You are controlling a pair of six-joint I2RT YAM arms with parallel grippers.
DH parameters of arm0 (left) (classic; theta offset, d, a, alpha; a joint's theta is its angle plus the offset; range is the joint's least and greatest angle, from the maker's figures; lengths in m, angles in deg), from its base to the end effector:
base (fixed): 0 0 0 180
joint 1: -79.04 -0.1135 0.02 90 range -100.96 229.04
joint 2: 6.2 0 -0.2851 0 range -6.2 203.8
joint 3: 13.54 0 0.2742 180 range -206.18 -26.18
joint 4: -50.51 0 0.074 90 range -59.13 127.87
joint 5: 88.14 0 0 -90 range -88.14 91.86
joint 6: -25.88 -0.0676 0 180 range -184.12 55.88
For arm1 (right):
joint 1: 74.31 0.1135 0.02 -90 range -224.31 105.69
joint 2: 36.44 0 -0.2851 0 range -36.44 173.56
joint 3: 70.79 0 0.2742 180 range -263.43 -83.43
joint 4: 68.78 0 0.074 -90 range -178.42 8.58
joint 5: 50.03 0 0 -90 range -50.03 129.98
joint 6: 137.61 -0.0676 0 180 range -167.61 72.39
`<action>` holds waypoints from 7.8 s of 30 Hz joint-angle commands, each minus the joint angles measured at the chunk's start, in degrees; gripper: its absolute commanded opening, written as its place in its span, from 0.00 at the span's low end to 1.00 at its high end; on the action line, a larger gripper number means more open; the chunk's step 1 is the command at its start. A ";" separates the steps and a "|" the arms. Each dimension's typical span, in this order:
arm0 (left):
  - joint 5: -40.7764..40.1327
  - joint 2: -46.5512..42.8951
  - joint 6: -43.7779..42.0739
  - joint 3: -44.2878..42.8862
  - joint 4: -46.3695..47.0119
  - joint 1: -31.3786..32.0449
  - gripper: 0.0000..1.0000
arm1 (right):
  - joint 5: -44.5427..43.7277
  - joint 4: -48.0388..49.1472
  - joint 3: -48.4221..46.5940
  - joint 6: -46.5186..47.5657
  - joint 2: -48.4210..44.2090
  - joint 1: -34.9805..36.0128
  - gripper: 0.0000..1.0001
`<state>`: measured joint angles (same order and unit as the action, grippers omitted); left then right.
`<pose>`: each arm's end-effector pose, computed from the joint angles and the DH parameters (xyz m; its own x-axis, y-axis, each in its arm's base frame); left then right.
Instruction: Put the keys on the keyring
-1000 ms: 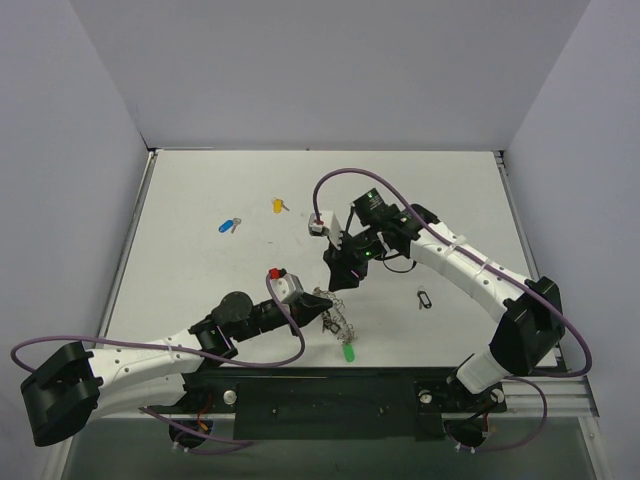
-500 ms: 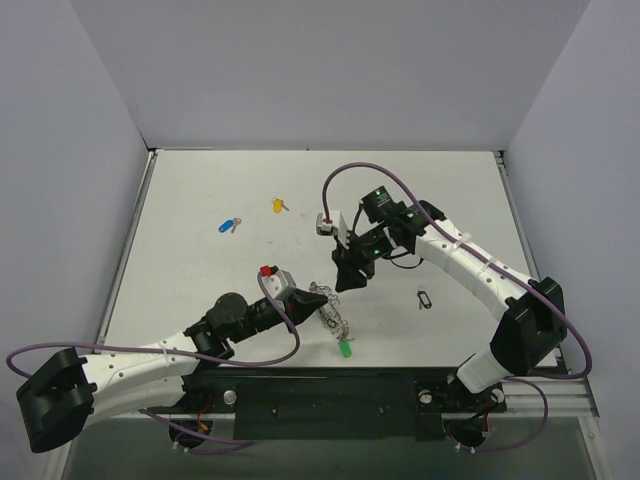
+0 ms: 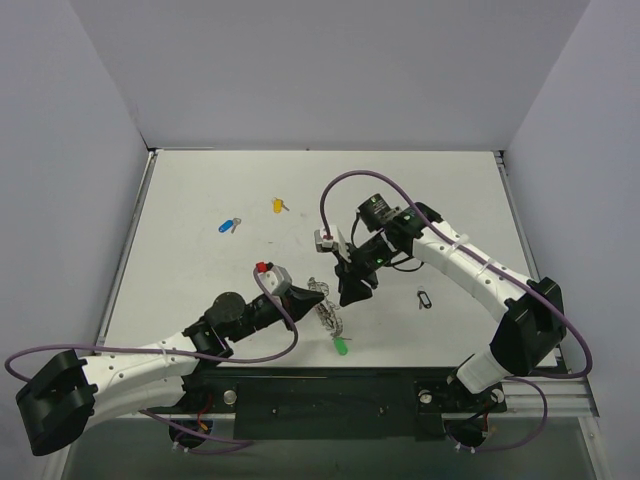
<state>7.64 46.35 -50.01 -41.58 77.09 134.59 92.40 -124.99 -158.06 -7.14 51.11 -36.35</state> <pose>0.1286 -0.1995 0.2312 -0.1941 -0.1459 -0.9701 0.8559 0.4581 -0.2401 0.2395 0.2548 0.3009 -0.0328 -0.5275 -0.8489 -0.9745 -0.1719 0.1444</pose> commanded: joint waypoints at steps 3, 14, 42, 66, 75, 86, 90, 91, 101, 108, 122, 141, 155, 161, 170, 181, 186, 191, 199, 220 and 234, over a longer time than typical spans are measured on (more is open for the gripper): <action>-0.42 -1.75 1.10 -0.16 4.64 -0.53 0.00 | 3.12 -6.35 -1.13 6.11 -1.77 0.28 0.35; 7.58 -2.02 -7.06 -3.14 -2.12 -0.53 0.00 | 9.36 -19.42 -6.66 22.96 -3.00 -3.15 0.42; 15.76 1.32 -20.80 -7.54 -2.84 -0.53 0.00 | 3.30 -21.12 -10.27 30.29 0.34 2.48 0.41; 10.74 4.14 -6.90 -4.99 6.39 -1.23 0.00 | 3.03 -12.50 -7.81 18.51 0.34 2.13 0.33; 13.20 4.31 0.03 -1.48 13.76 -3.95 0.00 | 10.15 -19.97 -10.62 21.42 -1.77 -4.82 0.40; 17.15 7.65 21.89 -1.21 20.18 -11.77 0.00 | 11.30 -16.11 -10.62 13.50 -0.98 -4.99 0.40; 21.02 10.98 31.13 -1.30 24.66 -15.11 0.00 | 11.30 -12.78 -10.27 8.50 -1.24 -5.43 0.39; 22.07 11.34 33.16 -1.48 25.28 -15.82 0.00 | 11.30 -11.29 -10.18 5.88 -1.24 -5.61 0.39; 32.27 22.58 49.16 -4.02 45.20 -20.04 0.00 | 11.65 -3.63 -9.48 -7.06 -2.64 -7.72 0.39; 46.48 28.04 42.07 -7.71 54.73 -20.13 0.00 | 14.37 -0.38 -8.16 -11.46 -4.93 -14.66 0.39; 56.53 23.04 19.74 -16.59 40.24 -20.13 0.00 | 18.06 5.52 -2.80 -16.65 -6.69 -22.92 0.38; 49.42 27.16 57.86 -27.66 54.64 -18.64 0.00 | 20.88 3.41 -2.19 -14.98 -8.97 -24.77 0.38; 49.24 30.32 78.52 -37.41 54.64 -18.72 0.00 | 21.93 3.06 -1.48 -14.72 -10.38 -26.88 0.38; 49.50 30.85 80.90 -39.27 54.73 -18.72 0.00 | 22.28 2.97 -1.48 -14.72 -10.47 -27.14 0.38; 54.43 22.70 37.66 -30.75 17.92 -18.64 0.00 | 20.88 2.88 -1.31 -14.63 -10.73 -28.72 0.38; 22.53 6.51 -22.88 -25.39 -28.32 -10.82 0.00 | 17.20 -23.92 -5.77 22.12 -10.21 -25.41 0.56; 15.94 7.21 -26.32 -23.37 -28.15 -6.25 0.00 | 10.07 -45.35 -15.18 53.44 -3.53 -17.31 0.60; 12.33 6.07 -23.18 -19.68 -22.46 -3.17 0.00 | 13.48 -45.99 -14.50 57.43 -1.42 -13.53 0.57; 10.22 4.84 -16.49 -15.28 -12.78 -0.36 0.00 | 14.72 -44.85 -13.09 55.86 1.57 -9.22 0.49; 7.14 6.51 -10.86 -15.01 -7.85 1.93 0.00 | 15.34 -42.65 -13.70 50.06 5.70 -6.58 0.38; 6.08 7.03 -9.28 -15.28 -6.70 2.37 0.00 | 14.11 -39.14 -13.17 45.93 5.88 -4.64 0.33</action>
<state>14.40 53.65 -60.20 -55.76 64.68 136.68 104.88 -155.98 -170.63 40.20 56.46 -41.93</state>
